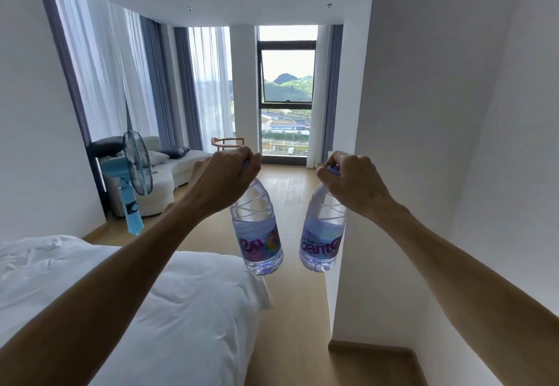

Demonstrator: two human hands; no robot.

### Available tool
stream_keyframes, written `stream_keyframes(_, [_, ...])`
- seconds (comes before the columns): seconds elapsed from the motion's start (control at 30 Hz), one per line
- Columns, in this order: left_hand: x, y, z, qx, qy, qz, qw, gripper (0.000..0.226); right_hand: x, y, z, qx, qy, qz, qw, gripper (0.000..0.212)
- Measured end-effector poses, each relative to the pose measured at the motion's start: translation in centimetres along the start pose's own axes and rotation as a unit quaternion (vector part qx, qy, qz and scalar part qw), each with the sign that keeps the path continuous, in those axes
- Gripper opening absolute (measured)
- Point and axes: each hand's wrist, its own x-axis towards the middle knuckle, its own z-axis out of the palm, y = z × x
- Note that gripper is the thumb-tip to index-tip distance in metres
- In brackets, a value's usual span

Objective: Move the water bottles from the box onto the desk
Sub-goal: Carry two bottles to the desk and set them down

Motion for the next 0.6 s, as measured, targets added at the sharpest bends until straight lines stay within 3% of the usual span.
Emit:
stream_keyframes(0.43, [16.1, -16.4, 18.2, -0.024, -0.005, 0.001, 1.0, 0.032, 21.5, 11.7, 16.6, -0.007, -0.03, -0.01, 0.999, 0.022])
stream_keyframes(0.6, [23.2, -22.4, 24.7, -0.005, -0.009, -0.01, 1.0, 0.033, 29.4, 16.6, 21.8, -0.002, -0.006, 0.001, 1.0, 0.026])
